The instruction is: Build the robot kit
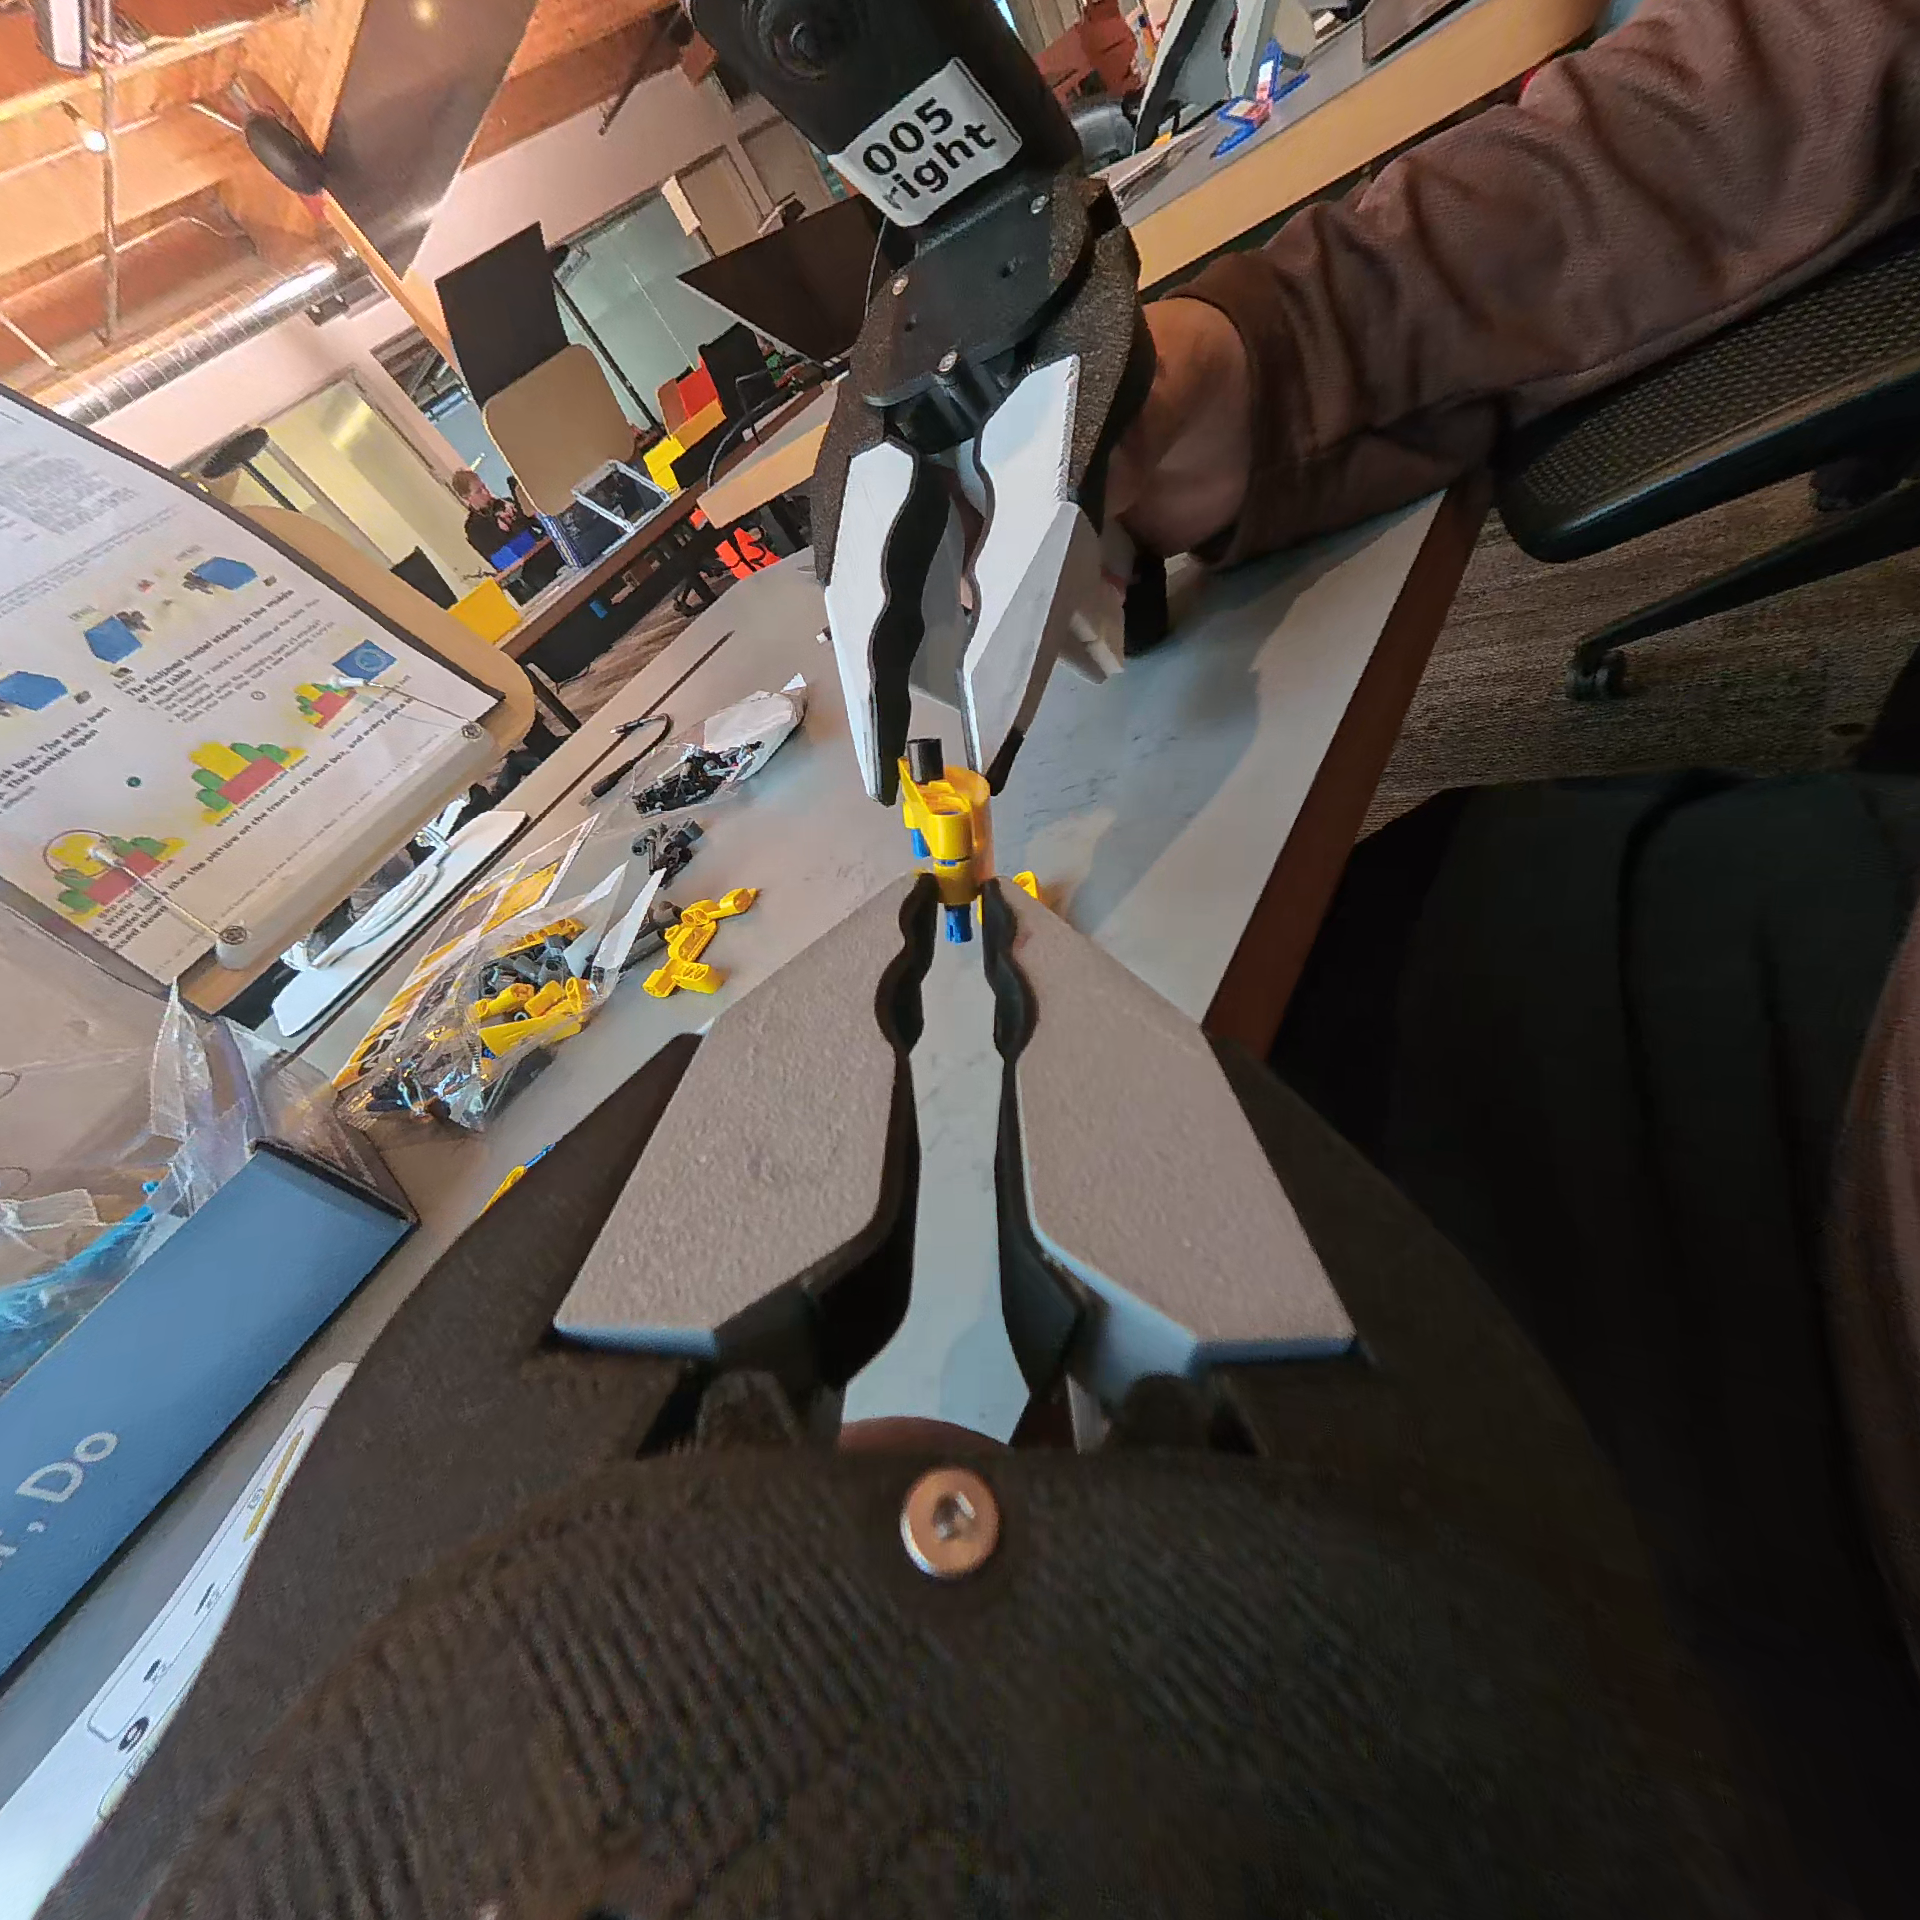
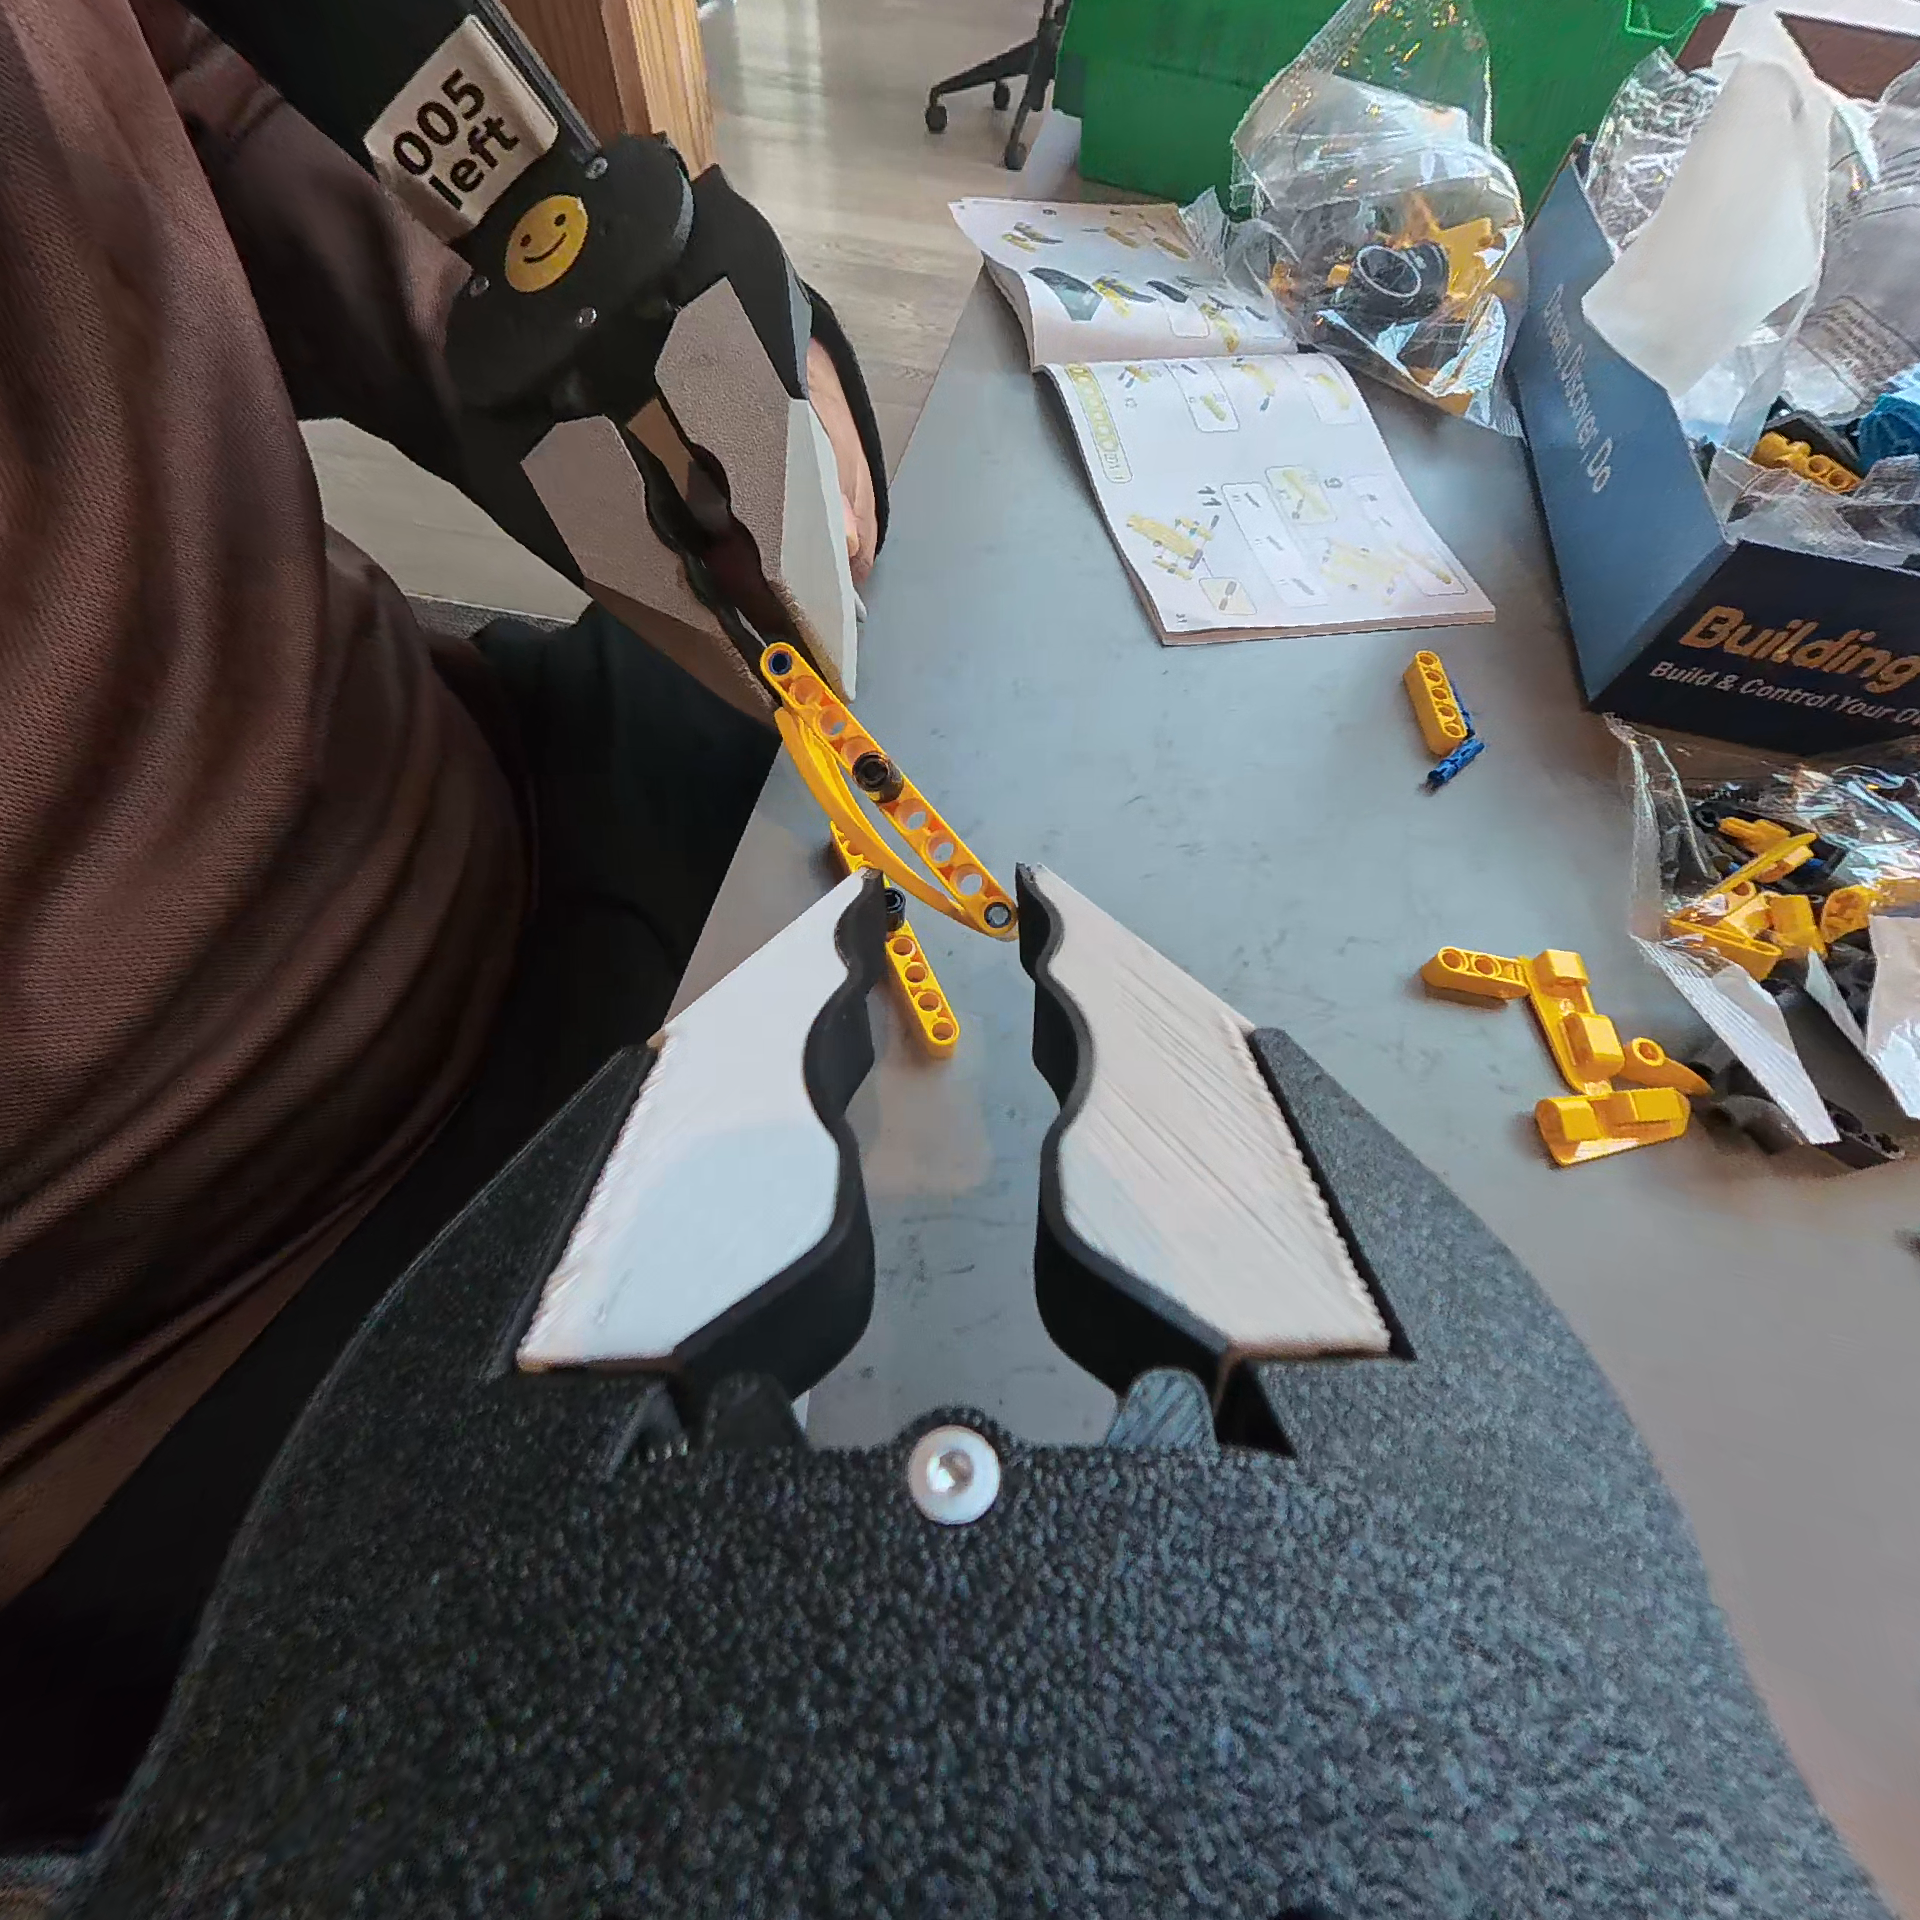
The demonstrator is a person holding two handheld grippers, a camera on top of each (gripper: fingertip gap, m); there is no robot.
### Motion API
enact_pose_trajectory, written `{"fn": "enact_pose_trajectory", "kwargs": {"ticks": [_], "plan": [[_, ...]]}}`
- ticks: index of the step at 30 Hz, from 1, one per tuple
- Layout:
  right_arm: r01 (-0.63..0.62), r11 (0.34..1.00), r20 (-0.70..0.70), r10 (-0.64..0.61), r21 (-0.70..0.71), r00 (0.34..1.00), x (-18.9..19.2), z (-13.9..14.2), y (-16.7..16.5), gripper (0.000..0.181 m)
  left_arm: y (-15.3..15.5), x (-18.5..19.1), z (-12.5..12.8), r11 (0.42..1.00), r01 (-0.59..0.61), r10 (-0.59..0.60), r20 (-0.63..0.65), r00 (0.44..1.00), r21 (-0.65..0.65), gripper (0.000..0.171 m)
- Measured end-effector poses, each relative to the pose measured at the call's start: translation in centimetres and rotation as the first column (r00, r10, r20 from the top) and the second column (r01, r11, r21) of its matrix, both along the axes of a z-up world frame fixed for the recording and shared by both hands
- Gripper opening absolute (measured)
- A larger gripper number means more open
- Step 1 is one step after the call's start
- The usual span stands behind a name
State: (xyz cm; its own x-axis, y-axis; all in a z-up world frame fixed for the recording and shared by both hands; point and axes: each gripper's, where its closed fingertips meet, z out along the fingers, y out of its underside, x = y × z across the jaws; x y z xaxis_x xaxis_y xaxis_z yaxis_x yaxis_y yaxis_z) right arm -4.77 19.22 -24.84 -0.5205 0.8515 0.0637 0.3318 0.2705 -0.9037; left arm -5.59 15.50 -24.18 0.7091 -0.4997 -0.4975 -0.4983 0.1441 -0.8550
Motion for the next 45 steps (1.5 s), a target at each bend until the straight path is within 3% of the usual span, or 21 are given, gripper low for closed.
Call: {"fn": "enact_pose_trajectory", "kwargs": {"ticks": [45], "plan": [[0.018,0.998,0.028,-0.016,-0.066,0.999,-0.28,0.11,0.54,0.025,0.64,-0.54,0.17,0.997,-0.032,0.037,0.070,0.997,-0.073,0.006]]}}
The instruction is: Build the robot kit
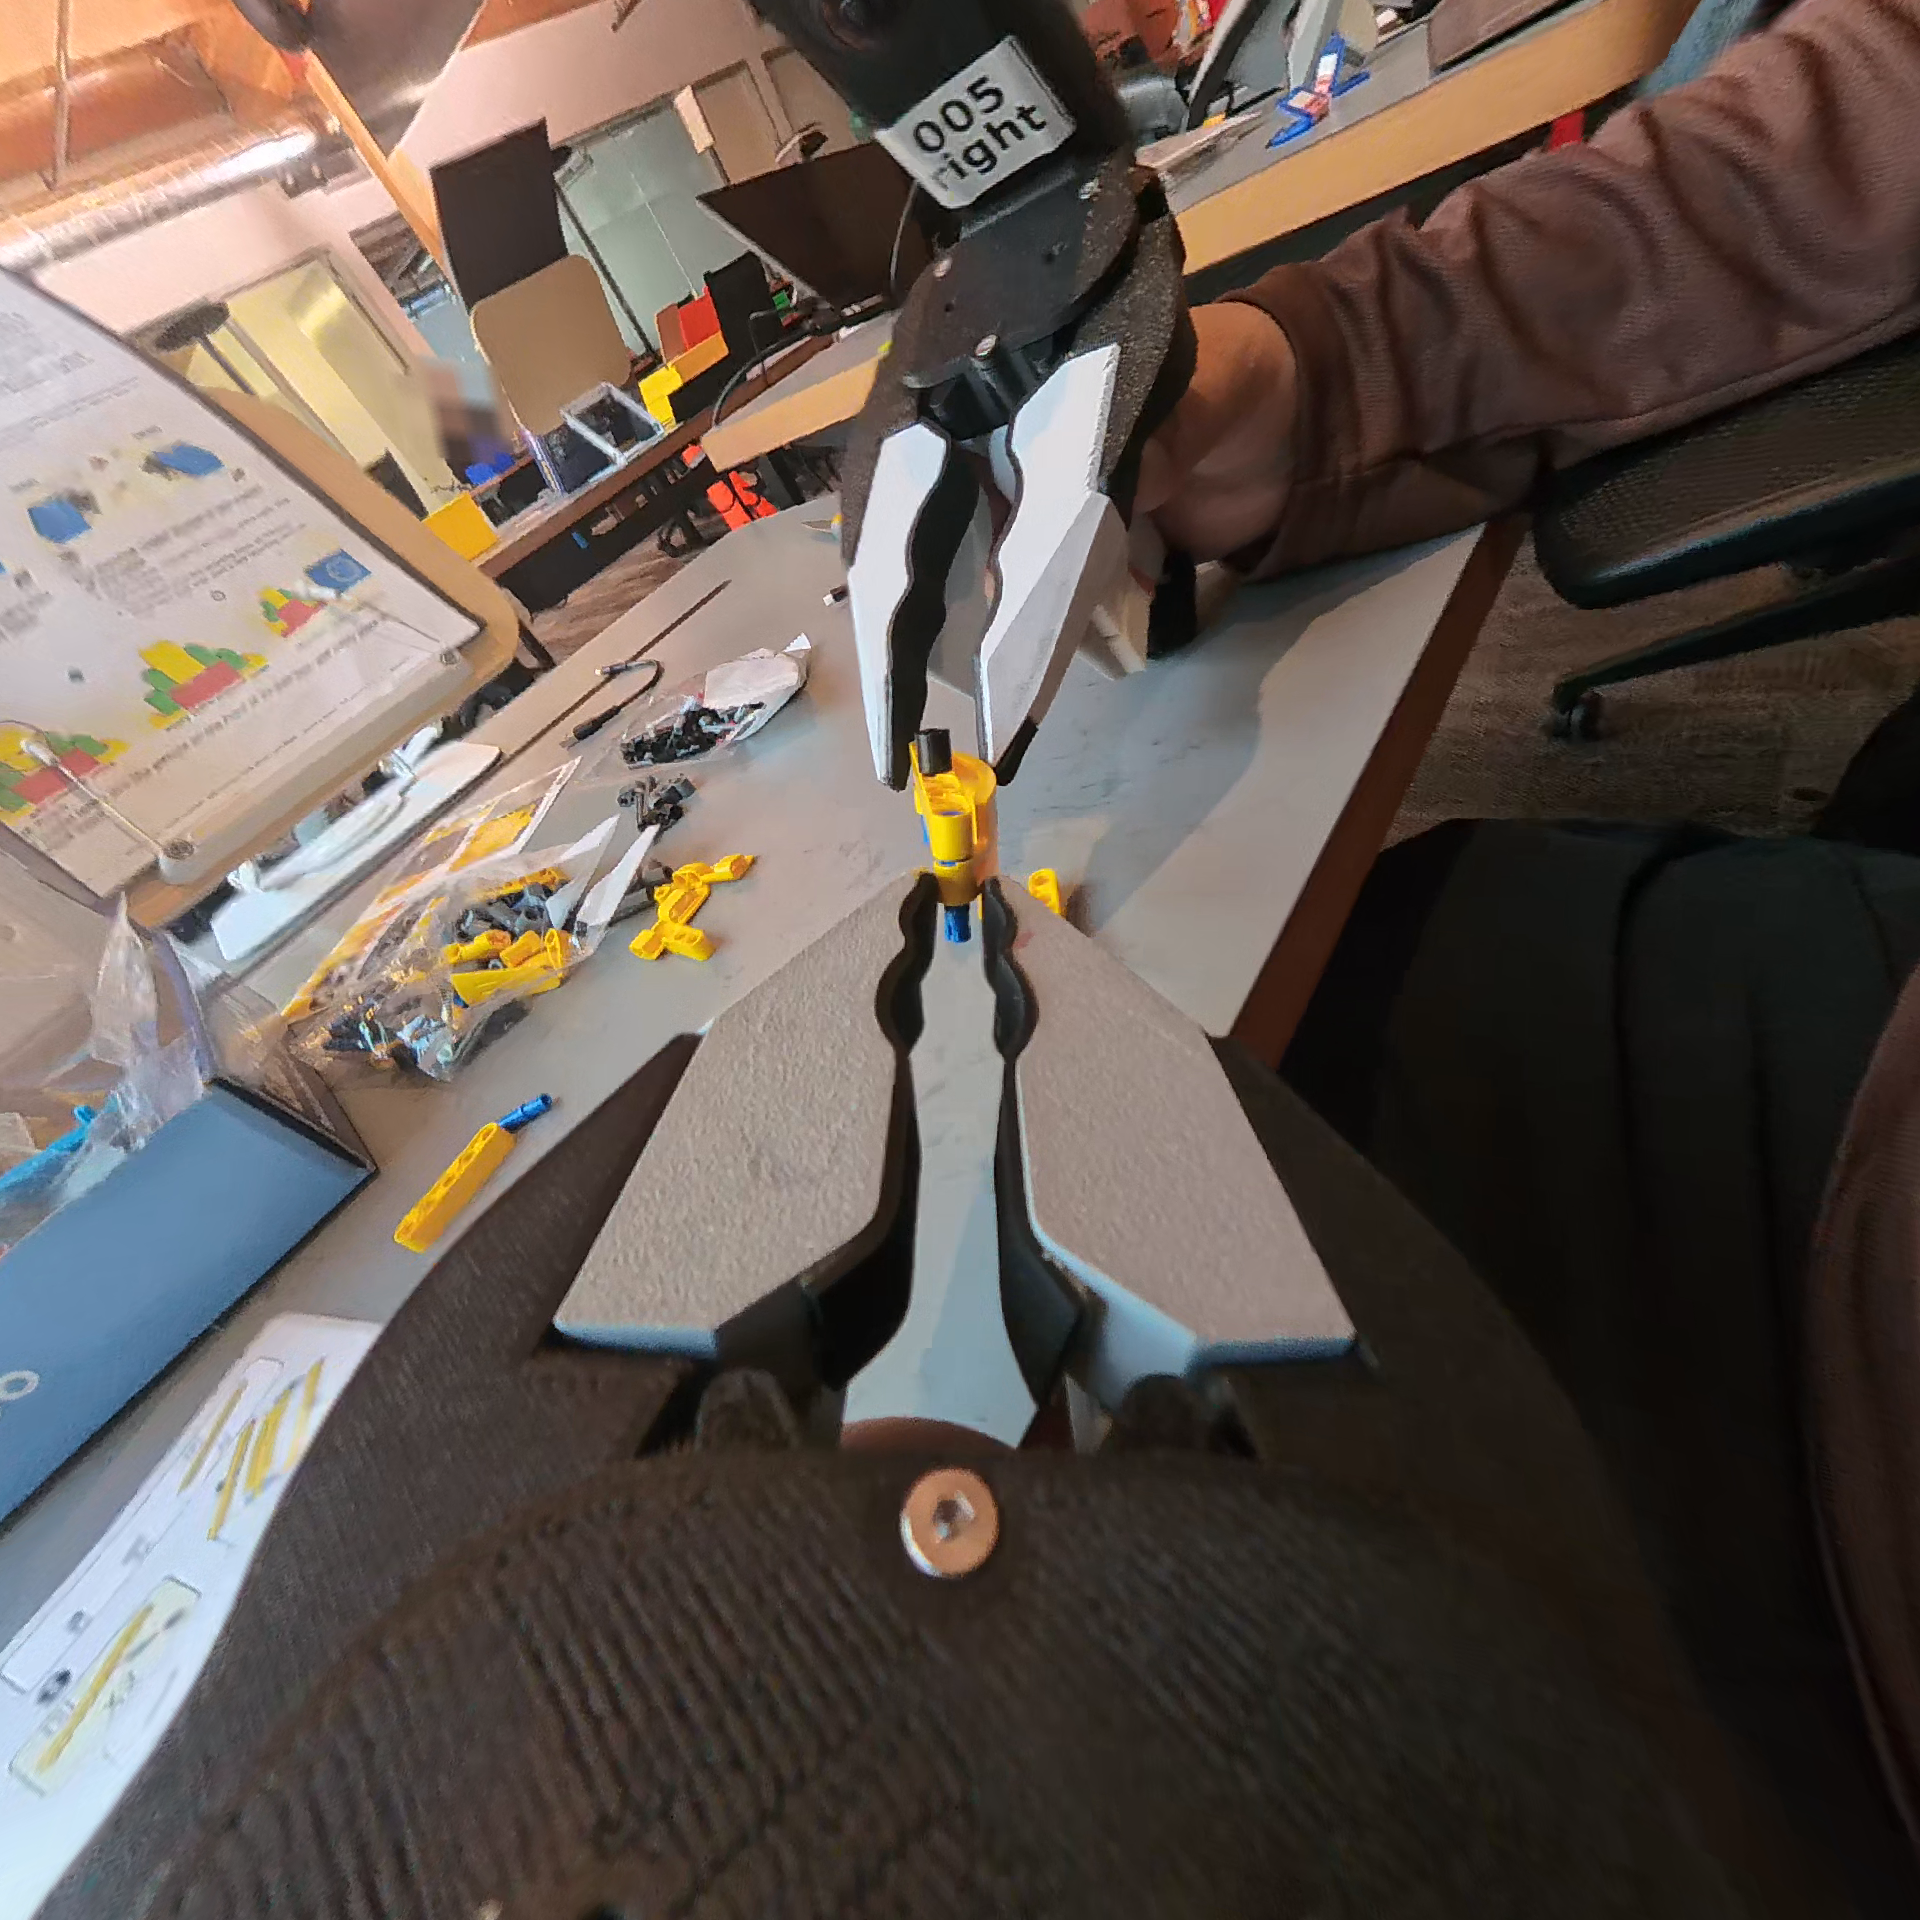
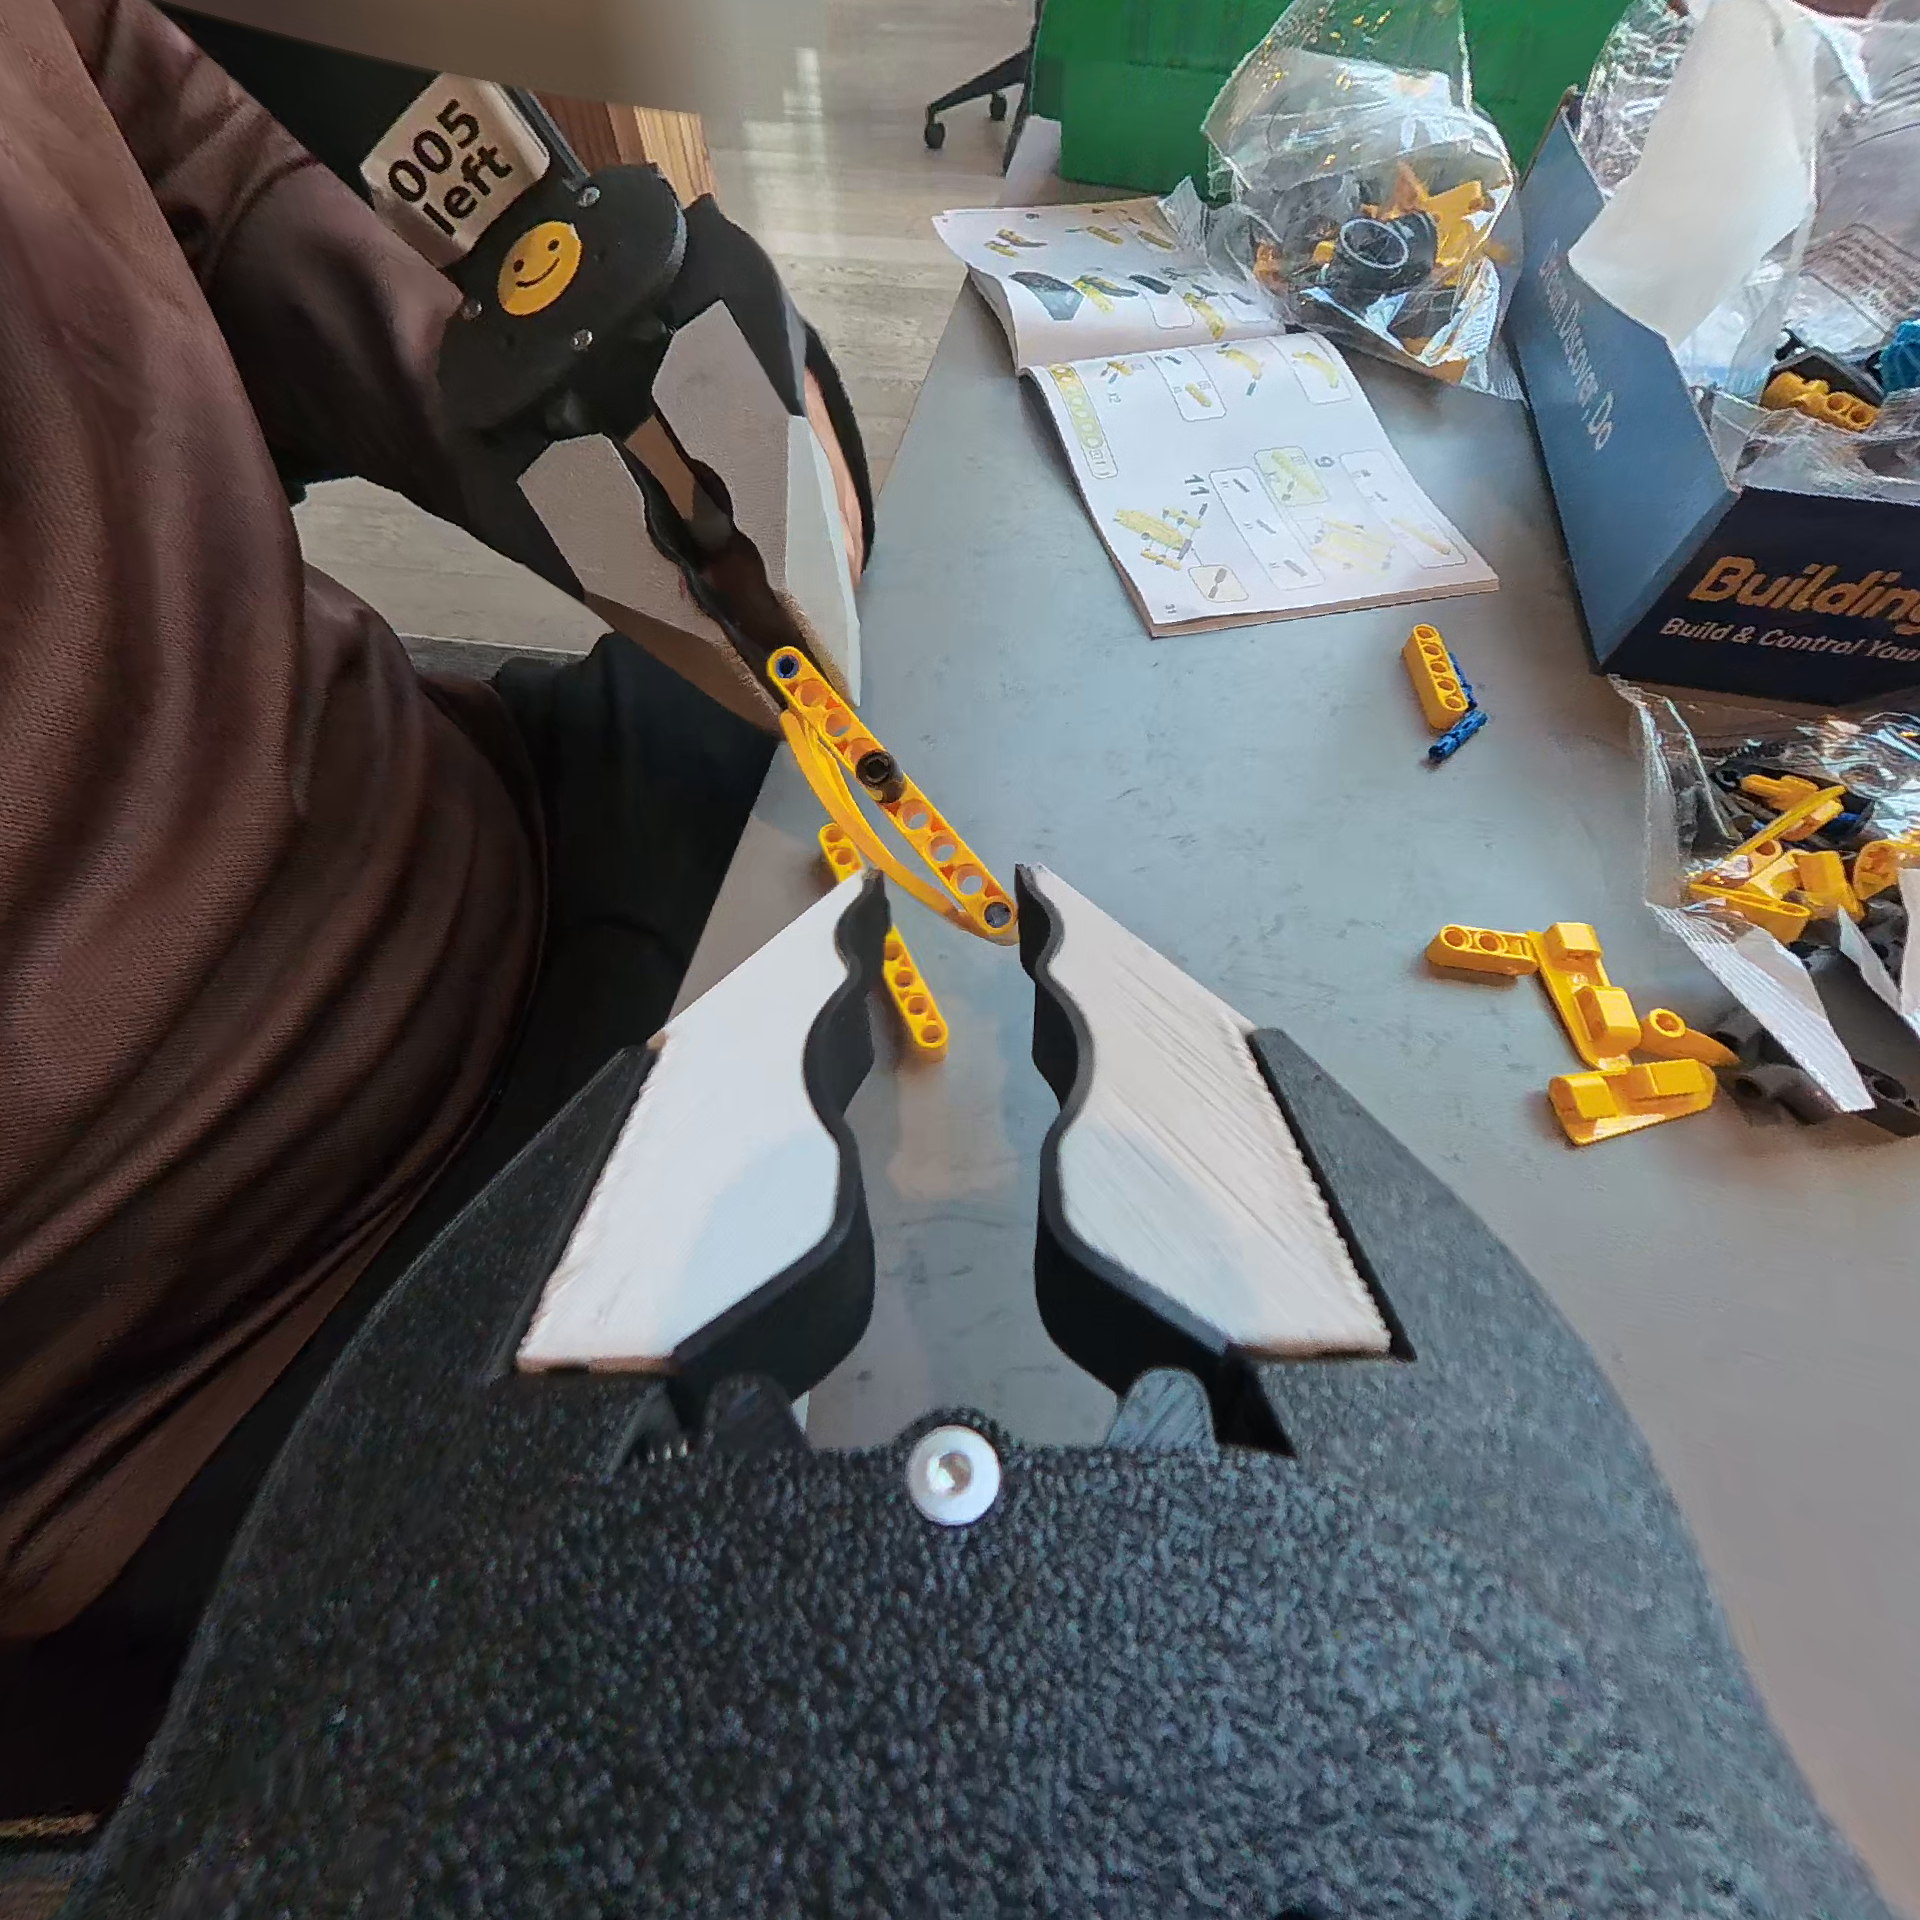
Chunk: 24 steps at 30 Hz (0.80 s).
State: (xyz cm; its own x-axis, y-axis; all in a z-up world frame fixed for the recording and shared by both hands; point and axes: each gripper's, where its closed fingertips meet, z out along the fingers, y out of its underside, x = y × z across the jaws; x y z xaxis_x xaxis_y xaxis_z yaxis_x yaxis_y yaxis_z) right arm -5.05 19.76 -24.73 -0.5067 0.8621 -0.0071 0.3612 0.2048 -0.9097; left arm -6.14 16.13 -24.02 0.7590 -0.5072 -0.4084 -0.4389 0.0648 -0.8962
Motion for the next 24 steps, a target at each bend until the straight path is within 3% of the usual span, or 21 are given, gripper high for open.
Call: {"fn": "enact_pose_trajectory", "kwargs": {"ticks": [11,18,19,21,24], "plan": [[0.035,0.992,0.061,-0.028,-0.118,0.998,0.5,0.1,0.8,0.036,1.0,-2.8,2.0,0.992,-0.026,0.064,0.317,0.946,-0.121,0.005],[-0.016,0.988,0.249,-0.023,0.155,0.968,0.6,-4.6,-0.5,0.035,1.5,-4.7,2.5,0.982,-0.027,0.107,0.434,0.894,-0.186,0.005],[-0.027,0.985,0.271,-0.020,0.171,0.962,0.6,-5.0,-0.6,0.033,1.6,-4.9,2.6,0.980,-0.021,0.111,0.451,0.886,-0.199,0.005],[-0.044,0.986,0.270,-0.001,0.161,0.963,0.6,-4.9,-1.1,0.011,1.8,-5.2,2.5,0.973,-0.013,0.124,0.475,0.871,-0.230,0.005],[-0.037,0.987,0.283,-0.008,0.155,0.959,0.6,-5.0,-1.2,0.007,2.2,-5.8,1.5,0.940,0.006,0.172,0.490,0.855,-0.341,0.005]]}}
